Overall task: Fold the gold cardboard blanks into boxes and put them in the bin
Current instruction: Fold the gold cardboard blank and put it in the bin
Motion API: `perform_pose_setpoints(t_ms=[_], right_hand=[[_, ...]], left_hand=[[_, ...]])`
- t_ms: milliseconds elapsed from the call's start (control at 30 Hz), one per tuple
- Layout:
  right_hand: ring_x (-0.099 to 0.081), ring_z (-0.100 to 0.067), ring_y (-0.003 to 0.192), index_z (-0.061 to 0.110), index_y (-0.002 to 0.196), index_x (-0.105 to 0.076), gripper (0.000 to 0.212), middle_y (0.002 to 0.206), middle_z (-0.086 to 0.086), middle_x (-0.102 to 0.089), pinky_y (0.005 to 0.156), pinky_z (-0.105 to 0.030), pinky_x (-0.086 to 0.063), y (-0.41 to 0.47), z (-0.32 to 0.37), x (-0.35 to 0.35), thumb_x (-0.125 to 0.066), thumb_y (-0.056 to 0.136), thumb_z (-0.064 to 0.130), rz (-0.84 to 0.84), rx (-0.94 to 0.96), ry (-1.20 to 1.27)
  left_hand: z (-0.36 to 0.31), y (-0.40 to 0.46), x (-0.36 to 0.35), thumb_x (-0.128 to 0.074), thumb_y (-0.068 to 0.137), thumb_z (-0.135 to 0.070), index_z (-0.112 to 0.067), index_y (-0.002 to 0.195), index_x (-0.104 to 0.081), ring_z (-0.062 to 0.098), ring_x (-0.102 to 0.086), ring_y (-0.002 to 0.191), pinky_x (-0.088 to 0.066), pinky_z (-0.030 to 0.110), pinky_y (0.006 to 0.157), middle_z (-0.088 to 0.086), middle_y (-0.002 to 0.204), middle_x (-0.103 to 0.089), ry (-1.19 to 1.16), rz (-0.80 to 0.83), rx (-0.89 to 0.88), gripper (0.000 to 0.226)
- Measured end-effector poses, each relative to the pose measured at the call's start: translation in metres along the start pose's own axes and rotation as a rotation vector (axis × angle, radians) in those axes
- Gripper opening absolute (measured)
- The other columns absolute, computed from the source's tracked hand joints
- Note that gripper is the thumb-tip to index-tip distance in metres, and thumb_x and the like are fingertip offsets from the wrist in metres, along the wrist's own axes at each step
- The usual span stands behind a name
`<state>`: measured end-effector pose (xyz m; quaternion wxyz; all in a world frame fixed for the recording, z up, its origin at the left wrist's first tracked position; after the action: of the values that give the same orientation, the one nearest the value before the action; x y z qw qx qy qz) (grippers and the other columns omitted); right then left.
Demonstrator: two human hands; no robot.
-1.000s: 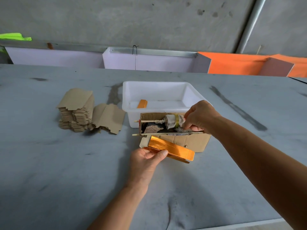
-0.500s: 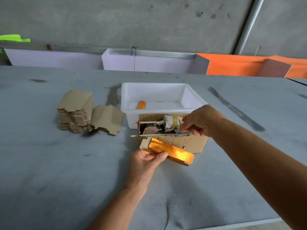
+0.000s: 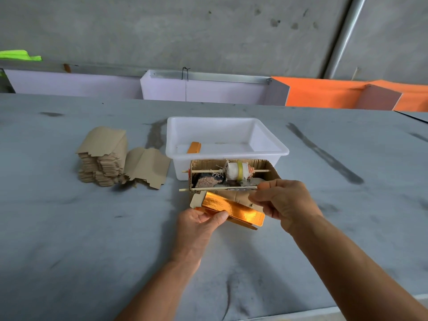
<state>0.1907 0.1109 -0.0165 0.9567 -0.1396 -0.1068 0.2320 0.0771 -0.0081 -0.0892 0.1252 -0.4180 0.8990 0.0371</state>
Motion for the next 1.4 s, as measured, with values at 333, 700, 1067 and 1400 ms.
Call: perform_pose_setpoints(t_ms=[333,700,1067,1400], right_hand=[[-0.060,-0.017,0.070,0.010,0.064,-0.062,0.021,0.076,-0.007,-0.066,0.051,-0.024,-0.041,0.007,-0.017,-0.002,-0.074,0.073,-0.004,-0.059,0.071,0.013],[-0.057,-0.014,0.060,0.010,0.062,-0.063,0.022,0.071,-0.006,-0.066,0.047,-0.021,-0.044,0.010,-0.032,0.007,-0.073,0.070,-0.008,-0.093,0.136,0.082],[-0.062,-0.020,0.067,0.012,0.068,-0.061,0.024,0.060,-0.003,-0.068,0.048,-0.020,-0.042,-0.022,-0.044,-0.015,-0.075,0.068,-0.008,0.138,0.112,0.255],[-0.063,-0.016,0.061,0.013,0.061,-0.062,0.025,0.061,-0.005,-0.068,0.042,-0.016,-0.043,-0.024,-0.040,-0.029,-0.075,0.069,-0.007,0.185,0.101,0.216]], left_hand=[[0.002,-0.001,0.003,-0.072,0.075,0.002,-0.005,0.076,-0.069,0.023,-0.072,0.069,-0.059,0.028,0.065,0.011,0.073,-0.073,-0.061,0.027,0.023,0.008],[0.001,-0.010,0.000,-0.067,0.079,0.007,-0.005,0.069,-0.068,0.022,-0.070,0.058,-0.056,0.025,0.056,0.012,0.063,-0.070,-0.098,-0.047,0.011,0.016],[-0.004,-0.023,-0.007,-0.066,0.081,0.003,0.000,0.077,-0.067,0.024,-0.071,0.064,-0.056,0.024,0.057,0.011,0.066,-0.071,-0.236,-0.182,-0.064,0.006],[-0.002,-0.026,-0.007,-0.064,0.082,0.004,0.005,0.086,-0.067,0.026,-0.072,0.071,-0.057,0.026,0.060,0.015,0.076,-0.073,-0.273,-0.183,-0.038,0.005]])
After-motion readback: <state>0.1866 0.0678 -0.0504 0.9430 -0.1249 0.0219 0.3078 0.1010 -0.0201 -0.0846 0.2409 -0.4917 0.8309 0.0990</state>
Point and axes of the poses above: each hand's wrist, its own y-axis towards the middle knuckle, its own x-axis out of the back of the hand, z = x × y, the point moved 4 cm from there along y, towards the middle knuckle
